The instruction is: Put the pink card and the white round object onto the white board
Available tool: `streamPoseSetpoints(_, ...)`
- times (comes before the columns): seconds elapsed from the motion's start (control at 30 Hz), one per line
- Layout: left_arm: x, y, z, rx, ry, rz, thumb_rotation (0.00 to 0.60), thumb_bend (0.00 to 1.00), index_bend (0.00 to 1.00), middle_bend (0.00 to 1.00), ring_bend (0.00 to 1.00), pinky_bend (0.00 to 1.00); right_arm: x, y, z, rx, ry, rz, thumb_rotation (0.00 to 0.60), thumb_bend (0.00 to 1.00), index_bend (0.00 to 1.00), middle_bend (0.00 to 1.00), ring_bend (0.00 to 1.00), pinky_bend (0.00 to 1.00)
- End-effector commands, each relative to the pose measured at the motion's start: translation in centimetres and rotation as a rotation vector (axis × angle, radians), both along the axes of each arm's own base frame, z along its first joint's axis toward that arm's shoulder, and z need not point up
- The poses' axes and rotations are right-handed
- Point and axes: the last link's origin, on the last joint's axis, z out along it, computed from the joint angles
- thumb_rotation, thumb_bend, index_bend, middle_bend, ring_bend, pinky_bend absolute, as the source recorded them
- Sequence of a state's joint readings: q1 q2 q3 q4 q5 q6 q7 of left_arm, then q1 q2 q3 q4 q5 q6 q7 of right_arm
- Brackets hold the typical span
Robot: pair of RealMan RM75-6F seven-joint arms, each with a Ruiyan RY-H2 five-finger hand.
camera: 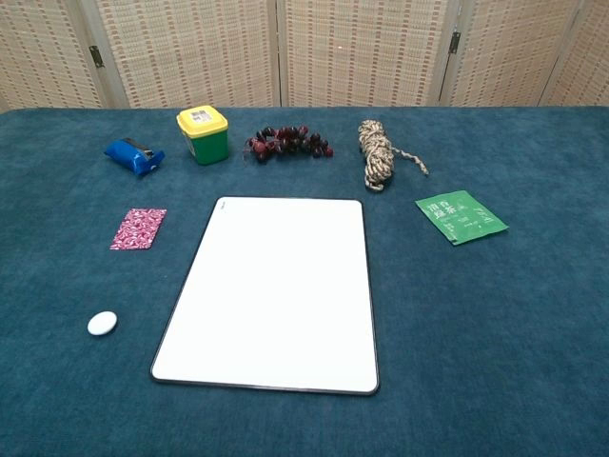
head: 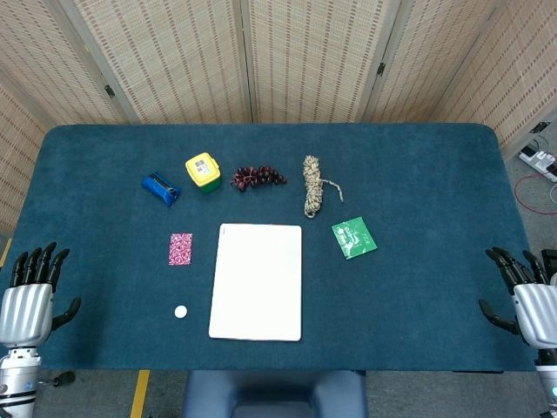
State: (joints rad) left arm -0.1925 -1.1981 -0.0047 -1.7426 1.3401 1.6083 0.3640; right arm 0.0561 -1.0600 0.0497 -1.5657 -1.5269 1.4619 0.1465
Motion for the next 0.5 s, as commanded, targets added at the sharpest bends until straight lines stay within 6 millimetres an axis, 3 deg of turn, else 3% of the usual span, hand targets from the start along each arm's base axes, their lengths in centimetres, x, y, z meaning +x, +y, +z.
streamPoseSetpoints(0.03,0.03,-0.35,0.05,0.008,-0.006,0.010,0.600,0.32,0.14,0.08,0.06,0.00,0.00,0.02,0.03,-0.001,-0.001,0.000,0.600,0.35,0.11,0.14,0.22,0.02)
streamPoseSetpoints(0.5,0.09,-0.09,-0.14,0.000,-0.014,0.008,0.600,0.32,0.17,0.09,0.08,0.00,-0.27,0.82,0.34,-0.026,0.009,-0.010,0.600,0.35,0.11,0.14,0.21,0.02)
